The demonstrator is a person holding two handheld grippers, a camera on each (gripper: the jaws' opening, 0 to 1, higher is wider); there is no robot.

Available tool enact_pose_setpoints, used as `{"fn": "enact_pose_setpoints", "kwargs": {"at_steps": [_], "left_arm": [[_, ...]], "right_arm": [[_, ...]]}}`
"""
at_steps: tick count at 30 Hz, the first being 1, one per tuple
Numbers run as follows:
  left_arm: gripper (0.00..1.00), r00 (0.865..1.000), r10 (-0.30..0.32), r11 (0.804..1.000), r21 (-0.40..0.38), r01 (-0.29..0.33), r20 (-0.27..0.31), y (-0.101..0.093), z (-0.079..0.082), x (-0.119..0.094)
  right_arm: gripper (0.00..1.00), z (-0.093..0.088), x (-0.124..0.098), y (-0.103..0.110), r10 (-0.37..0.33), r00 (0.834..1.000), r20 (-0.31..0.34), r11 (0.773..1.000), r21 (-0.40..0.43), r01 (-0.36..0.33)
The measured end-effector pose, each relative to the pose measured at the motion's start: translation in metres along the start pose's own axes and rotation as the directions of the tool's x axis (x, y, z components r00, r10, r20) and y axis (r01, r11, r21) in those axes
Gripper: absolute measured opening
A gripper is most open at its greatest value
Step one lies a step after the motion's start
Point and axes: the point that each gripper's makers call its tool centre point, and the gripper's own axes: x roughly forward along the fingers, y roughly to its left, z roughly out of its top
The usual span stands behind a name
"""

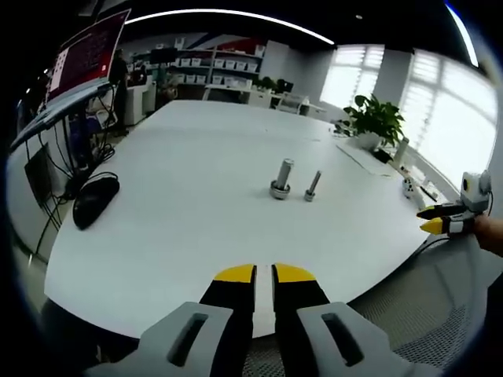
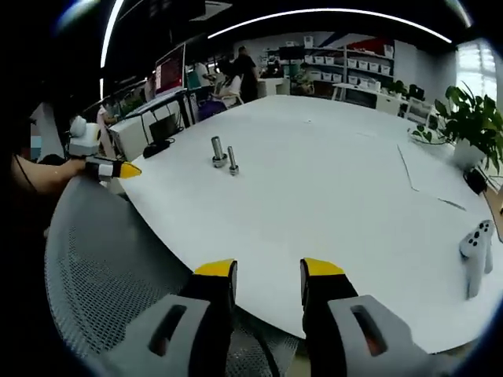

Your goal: Place the washer onto the threaded stud by aligning its center hole with the stud, sliding it down to the base, and recovering from edge contact or off-axis alignment until the washer reaches the visible bottom stop.

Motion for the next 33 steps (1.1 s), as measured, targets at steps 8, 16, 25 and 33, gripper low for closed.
{"fn": "enact_pose_setpoints", "kwargs": {"at_steps": [8, 16, 25, 33], "left_arm": [[0.05, 1.000, 0.001, 1.000, 0.001, -0.001, -0.001, 0.000, 0.000, 0.000], [0.05, 1.000, 0.007, 1.000, -0.005, -0.007, 0.002, 0.000, 0.001, 0.000], [0.05, 1.000, 0.012, 1.000, -0.014, -0.012, 0.005, 0.001, 0.000, 0.000], [0.05, 1.000, 0.009, 1.000, -0.014, -0.009, 0.005, 0.001, 0.000, 0.000]], "right_arm": [[0.30, -0.012, 0.010, -0.005, 0.028, 0.999, -0.027, 0.994, 0.109, -0.025], [0.30, -0.015, 0.010, -0.001, 0.045, 0.998, -0.038, 0.990, 0.134, -0.039], [0.30, -0.018, 0.009, -0.002, 0.042, 0.999, -0.033, 0.982, 0.186, -0.035], [0.30, -0.020, 0.010, -0.002, 0.052, 0.998, -0.029, 0.972, 0.232, -0.044]]}}
